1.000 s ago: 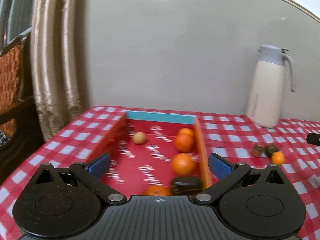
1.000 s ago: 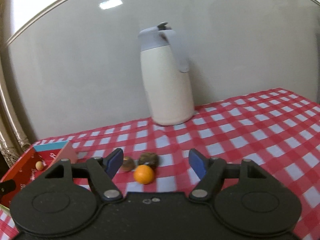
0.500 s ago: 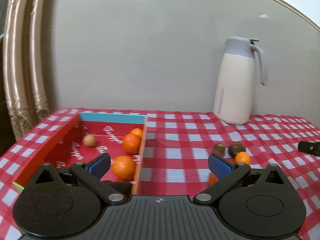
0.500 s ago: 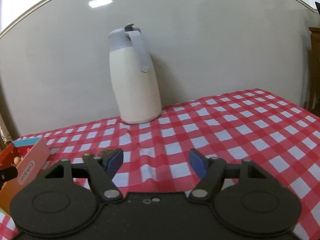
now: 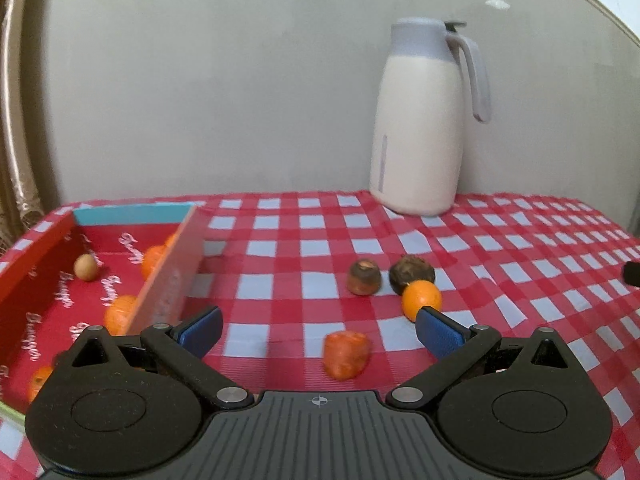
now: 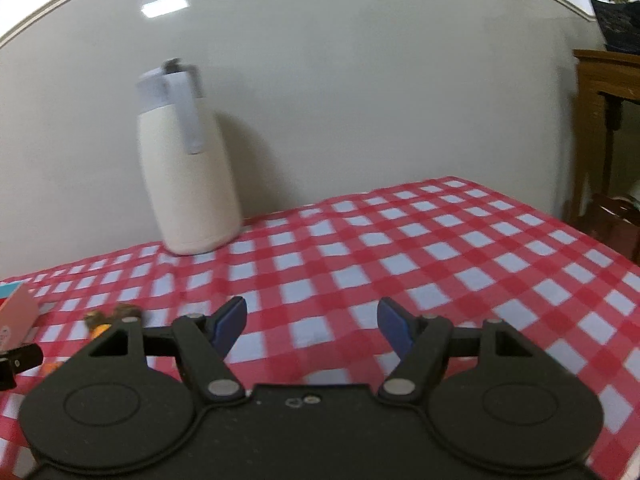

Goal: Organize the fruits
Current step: 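Move both grippers back toward the remaining fruits, then grasp the red-orange chunk with the left gripper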

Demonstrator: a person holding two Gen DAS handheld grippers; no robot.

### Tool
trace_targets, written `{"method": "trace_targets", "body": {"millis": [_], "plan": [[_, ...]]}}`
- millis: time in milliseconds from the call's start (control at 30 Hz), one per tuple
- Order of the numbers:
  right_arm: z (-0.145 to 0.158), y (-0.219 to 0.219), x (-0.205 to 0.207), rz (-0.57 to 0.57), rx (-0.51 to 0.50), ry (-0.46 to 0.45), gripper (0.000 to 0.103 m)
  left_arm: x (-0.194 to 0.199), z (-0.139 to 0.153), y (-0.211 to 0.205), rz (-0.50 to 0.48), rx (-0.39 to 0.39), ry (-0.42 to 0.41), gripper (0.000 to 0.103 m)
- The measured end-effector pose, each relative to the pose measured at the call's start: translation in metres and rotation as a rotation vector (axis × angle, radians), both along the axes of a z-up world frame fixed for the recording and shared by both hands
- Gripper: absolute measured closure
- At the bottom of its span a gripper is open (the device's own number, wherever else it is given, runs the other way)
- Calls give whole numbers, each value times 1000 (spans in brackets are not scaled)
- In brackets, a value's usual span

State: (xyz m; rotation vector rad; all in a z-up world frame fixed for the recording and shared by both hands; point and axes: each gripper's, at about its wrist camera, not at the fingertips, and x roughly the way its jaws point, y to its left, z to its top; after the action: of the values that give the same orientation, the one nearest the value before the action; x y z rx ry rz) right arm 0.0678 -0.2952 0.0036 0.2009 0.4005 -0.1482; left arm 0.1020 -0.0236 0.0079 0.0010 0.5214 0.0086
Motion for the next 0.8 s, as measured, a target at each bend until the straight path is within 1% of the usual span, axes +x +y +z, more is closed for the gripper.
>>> {"method": "trace_targets", "body": {"millis": [67, 100, 133, 167, 200, 267, 333, 367, 400, 433, 500, 567, 667, 800], "plan": [[-1, -10, -2, -17, 7, 4, 31, 6, -4, -5, 1, 4, 12, 1], [-2, -14, -3, -23, 9, 4, 31, 8, -6, -7, 3, 8, 18, 4], [-2, -17, -4, -27, 7, 4, 31, 11, -9, -10, 5, 16, 28, 8], [-2, -19, -5, -28, 6, 4, 31, 14, -12, -11, 4, 23, 47, 17], [-3, -20, -5, -30, 4, 4, 31, 17, -14, -13, 1, 25, 67, 22], [-3, -22, -6, -32, 1, 5, 31, 22, -19, -15, 2, 30, 88, 24], [-3, -24, -7, -35, 0, 3, 31, 24, -23, -18, 7, 54, 91, 24], [-4, -26, -7, -38, 1, 4, 31, 25, -26, -19, 9, 62, 98, 28], [-4, -28, -7, -40, 2, 5, 31, 26, -27, -18, 9, 56, 111, 41], [-4, -29, -7, -41, 4, 6, 31, 26, -27, -16, 7, 42, 112, 47], [-4, -31, -6, -43, 9, 6, 31, 26, -27, -15, -5, 24, 109, 64], [-3, -30, -4, -39, 13, 2, 31, 26, -27, -14, -8, 13, 104, 72], [0, -25, -1, -24, 17, -7, 31, 24, -27, -7, 0, -27, 99, 72], [1, -16, 6, -5, 27, -14, 31, 24, -27, -6, -23, -21, 94, 73]]}}
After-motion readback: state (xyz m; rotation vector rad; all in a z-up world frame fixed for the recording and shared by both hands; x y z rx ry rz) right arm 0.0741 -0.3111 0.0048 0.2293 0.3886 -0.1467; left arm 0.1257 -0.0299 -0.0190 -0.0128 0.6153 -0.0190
